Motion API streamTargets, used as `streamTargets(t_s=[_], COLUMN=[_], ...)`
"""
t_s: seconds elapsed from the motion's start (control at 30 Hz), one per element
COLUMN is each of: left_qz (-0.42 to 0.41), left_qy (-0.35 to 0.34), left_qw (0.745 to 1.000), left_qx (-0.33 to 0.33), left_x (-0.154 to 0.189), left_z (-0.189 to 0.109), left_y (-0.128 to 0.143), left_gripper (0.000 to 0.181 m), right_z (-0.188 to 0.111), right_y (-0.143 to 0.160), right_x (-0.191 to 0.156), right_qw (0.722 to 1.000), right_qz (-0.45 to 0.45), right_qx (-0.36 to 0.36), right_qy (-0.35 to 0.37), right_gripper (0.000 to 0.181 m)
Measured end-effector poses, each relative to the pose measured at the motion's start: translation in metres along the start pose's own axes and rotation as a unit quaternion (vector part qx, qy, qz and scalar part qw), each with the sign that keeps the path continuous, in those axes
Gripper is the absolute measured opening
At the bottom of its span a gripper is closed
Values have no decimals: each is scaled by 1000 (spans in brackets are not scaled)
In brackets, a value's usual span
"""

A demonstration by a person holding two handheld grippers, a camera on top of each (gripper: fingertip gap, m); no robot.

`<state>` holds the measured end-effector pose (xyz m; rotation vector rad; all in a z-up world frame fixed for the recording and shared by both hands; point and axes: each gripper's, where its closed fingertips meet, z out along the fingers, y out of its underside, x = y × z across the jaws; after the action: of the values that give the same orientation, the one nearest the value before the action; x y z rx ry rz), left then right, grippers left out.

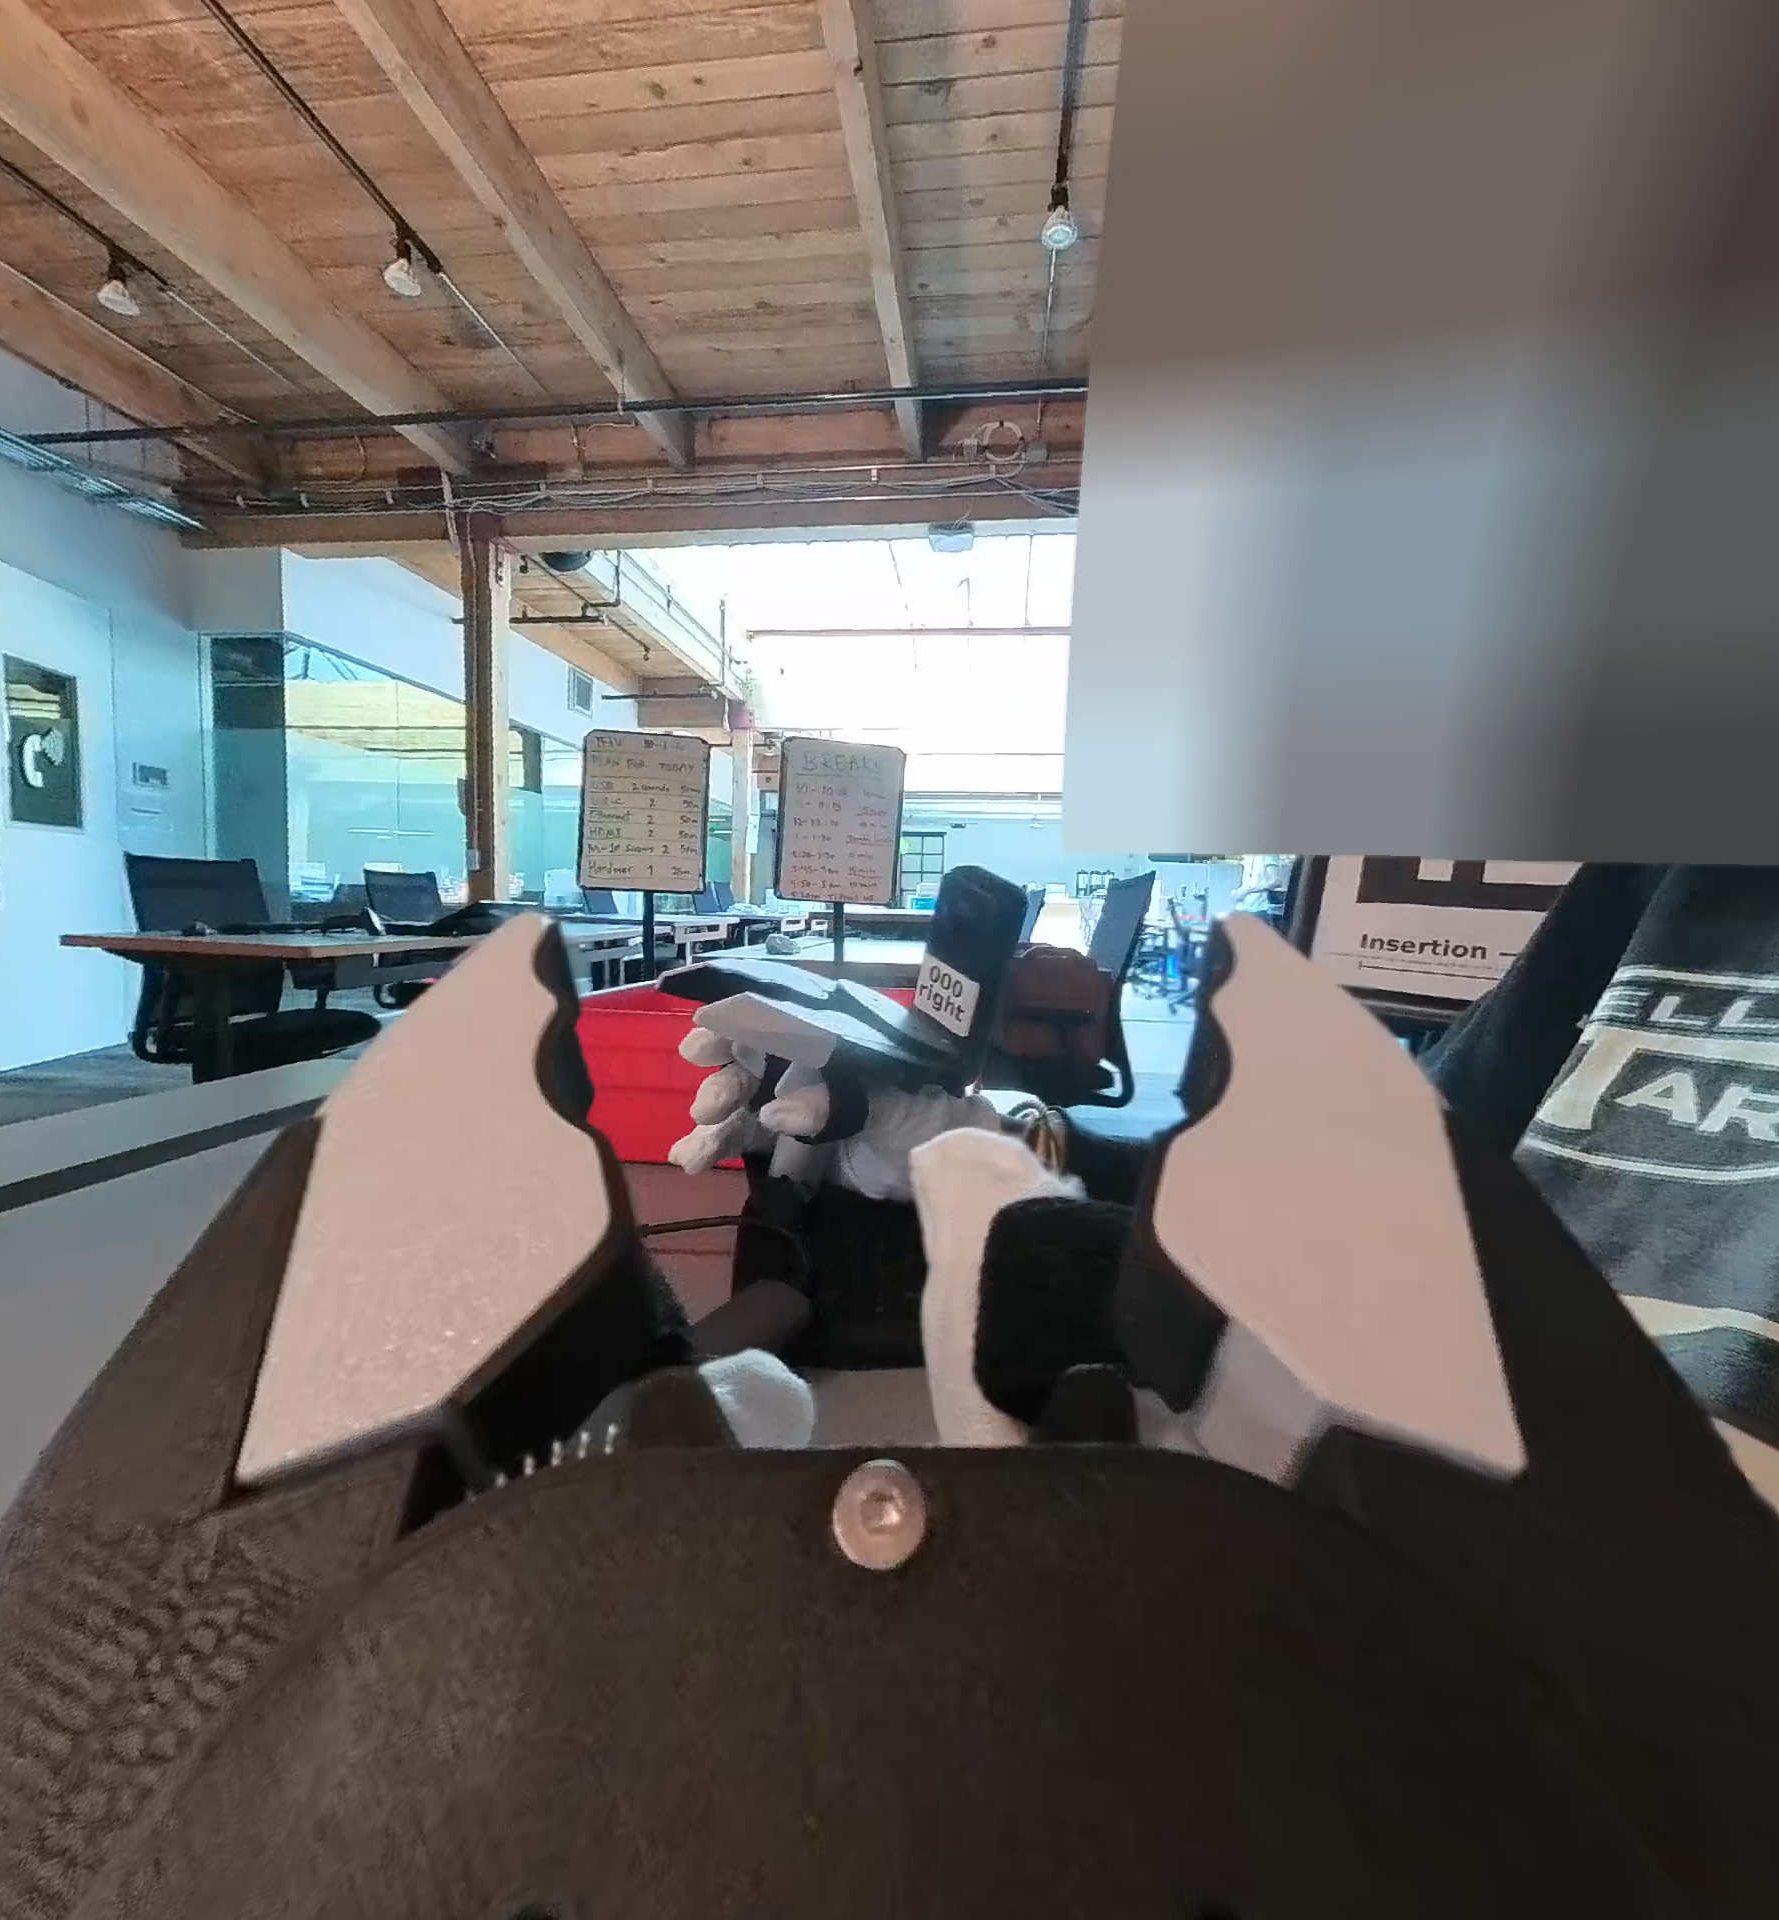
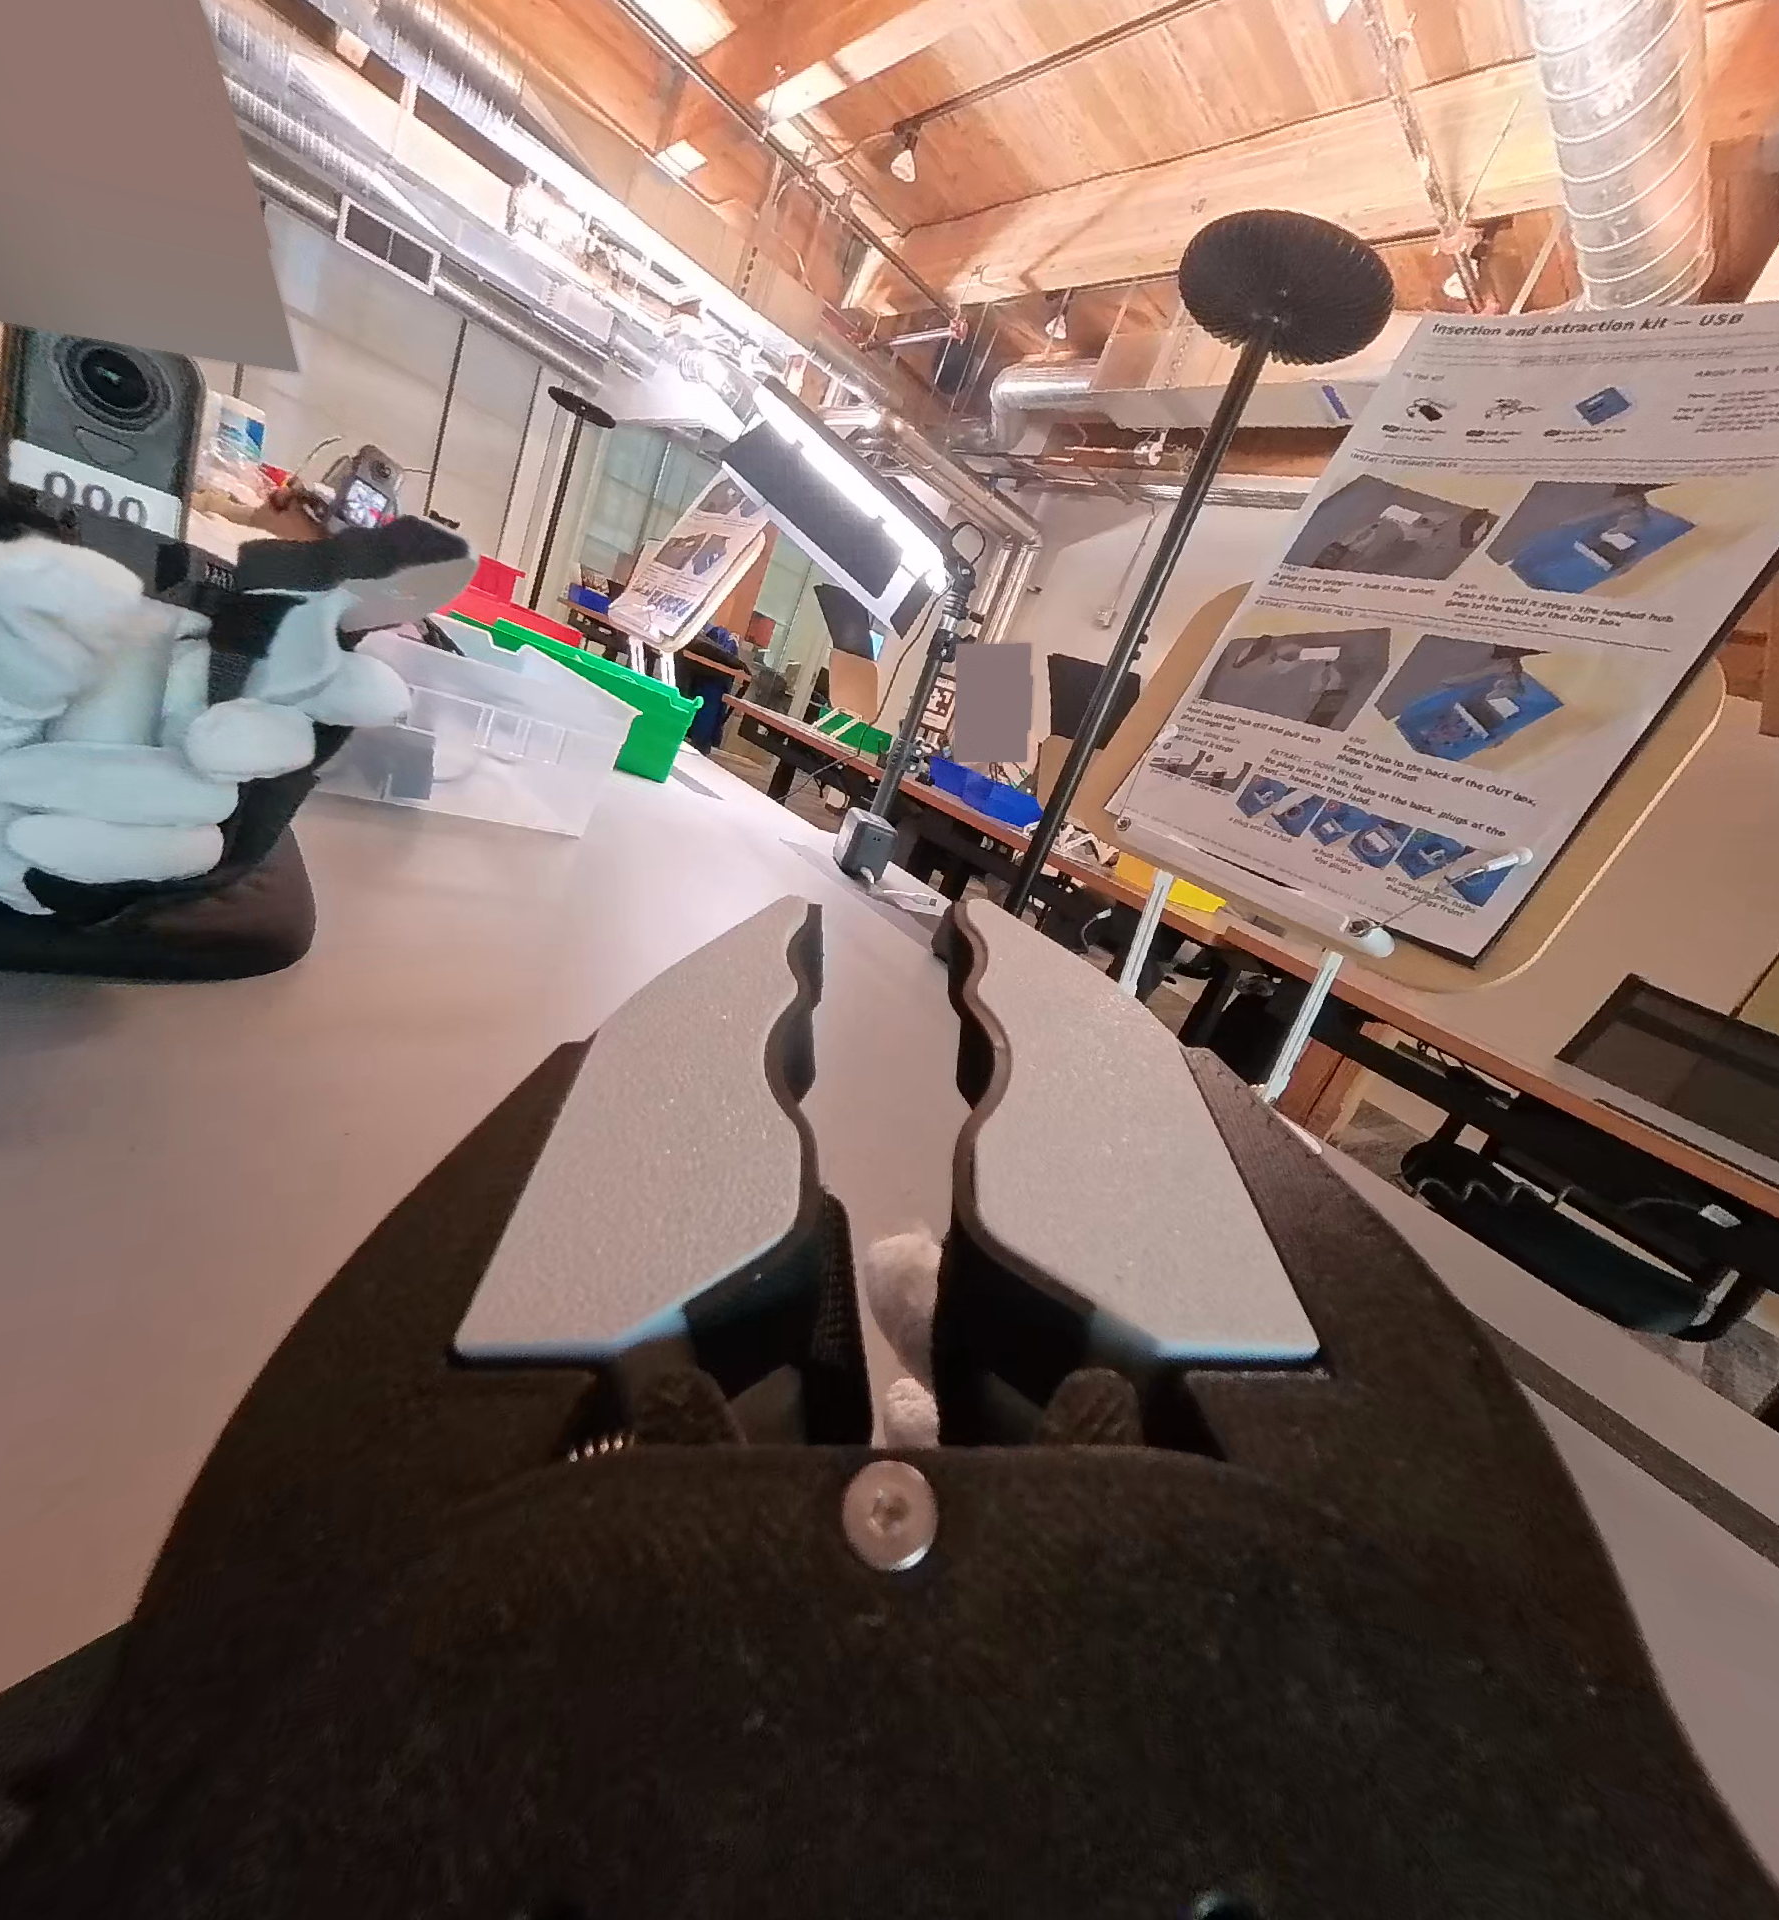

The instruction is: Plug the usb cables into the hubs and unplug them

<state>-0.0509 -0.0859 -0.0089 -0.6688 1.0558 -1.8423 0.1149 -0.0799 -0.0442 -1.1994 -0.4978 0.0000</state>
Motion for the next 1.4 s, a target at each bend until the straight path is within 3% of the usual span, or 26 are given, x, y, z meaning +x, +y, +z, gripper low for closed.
streamTargets(t_s=[0.07, 0.27, 0.3, 0.33, 0.37, 0.43, 0.77, 0.83, 0.97, 1.1, 1.2, 1.23, 1.3, 1.37, 1.4], left_qz=[-9, 9, 15, 22, 30, 50, 97, 102, 112, 142, 164, 175, 163, 136, 125], left_qy=[14, 42, 39, 32, 16, -12, -11, -19, -62, -75, -74, -44, -4, -6, -5], left_qw=[1000, 998, 998, 998, 998, 997, 991, 990, 990, 987, 983, 983, 986, 989, 990], left_qx=[-5, -34, -41, -46, -54, -64, -93, -93, -57, -23, -31, -37, -43, -62, -64], left_x=[3, 13, 13, 11, 8, 1, 6, 4, -7, -7, -6, 3, 15, 11, 9], left_z=[1, 6, 7, 6, 6, 5, 7, 7, 6, 7, 9, 9, 7, 6, 6], left_y=[2, 10, 12, 14, 16, 19, 25, 25, 16, 7, 11, 14, 14, 19, 19], left_gripper=[129, 139, 132, 107, 94, 76, 33, 40, 91, 126, 135, 118, 51, 27, 26], right_z=[0, 0, 0, 0, 0, 0, 0, 0, 0, 0, 0, 0, 0, 0, 0], right_y=[0, 0, 0, 0, 0, 0, 0, 0, 0, 0, 0, 0, 0, 0, 0], right_x=[0, 0, 0, 0, 0, 0, 0, 0, 0, 0, -1, -1, -1, -1, -1], right_qw=[1000, 1000, 1000, 1000, 1000, 1000, 1000, 1000, 1000, 1000, 1000, 1000, 1000, 1000, 1000], right_qz=[0, 0, 0, 0, 0, 0, 0, 0, -1, -1, -1, -1, -1, -1, -1], right_qx=[0, 0, 0, 0, 0, 0, 0, 0, 0, -1, -1, -1, -1, -1, -1], right_qy=[0, 0, 0, 0, 0, 0, 0, 0, -1, -1, -1, -1, -1, -1, -2], right_gripper=[23, 23, 23, 23, 23, 23, 23, 23, 23, 23, 23, 23, 23, 23, 23])
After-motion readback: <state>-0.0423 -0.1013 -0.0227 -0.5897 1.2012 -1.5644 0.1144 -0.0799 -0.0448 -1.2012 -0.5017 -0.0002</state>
